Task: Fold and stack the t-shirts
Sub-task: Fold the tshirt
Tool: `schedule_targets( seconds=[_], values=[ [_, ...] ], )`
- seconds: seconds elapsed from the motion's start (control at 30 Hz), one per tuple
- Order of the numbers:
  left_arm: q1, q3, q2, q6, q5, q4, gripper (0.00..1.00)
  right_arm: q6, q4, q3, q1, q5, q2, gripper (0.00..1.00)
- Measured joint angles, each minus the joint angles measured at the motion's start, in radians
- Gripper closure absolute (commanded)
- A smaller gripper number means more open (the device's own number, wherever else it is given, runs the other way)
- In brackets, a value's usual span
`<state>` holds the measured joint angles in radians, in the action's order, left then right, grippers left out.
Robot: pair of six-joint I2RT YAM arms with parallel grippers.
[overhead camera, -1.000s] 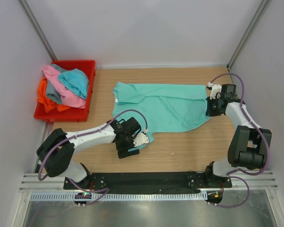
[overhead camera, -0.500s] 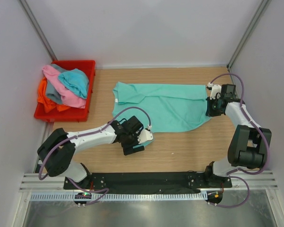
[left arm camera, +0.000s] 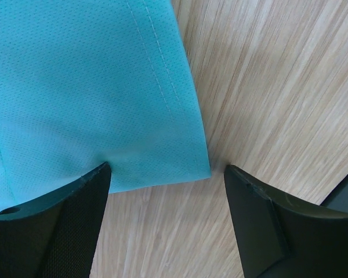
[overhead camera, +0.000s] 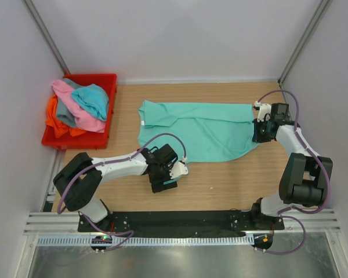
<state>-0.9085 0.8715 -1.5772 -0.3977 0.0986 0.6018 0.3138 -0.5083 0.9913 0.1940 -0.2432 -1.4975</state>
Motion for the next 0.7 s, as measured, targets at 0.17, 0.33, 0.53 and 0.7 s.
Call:
schedule_targets(
  seconds=[0.17,0.33,0.53,0.7],
  values=[
    [0.000,0.015,-0.016,0.002,-0.003,0.001,0.30,0.002,0.000,0.000,0.000,0.003,0.000,0.98],
    [0.001,0.025,-0.024,0.004,-0.010,-0.005,0.61,0.002,0.001,0.000,0.000,0.005,0.000,0.99],
    [0.008,0.024,-0.014,0.002,-0.021,-0.001,1.00,0.002,0.001,0.000,0.000,0.005,0.001,0.99],
    [0.008,0.023,0.117,-0.023,-0.082,0.031,1.00,0.001,-0.005,0.002,0.000,0.004,0.043,0.99]
  ],
)
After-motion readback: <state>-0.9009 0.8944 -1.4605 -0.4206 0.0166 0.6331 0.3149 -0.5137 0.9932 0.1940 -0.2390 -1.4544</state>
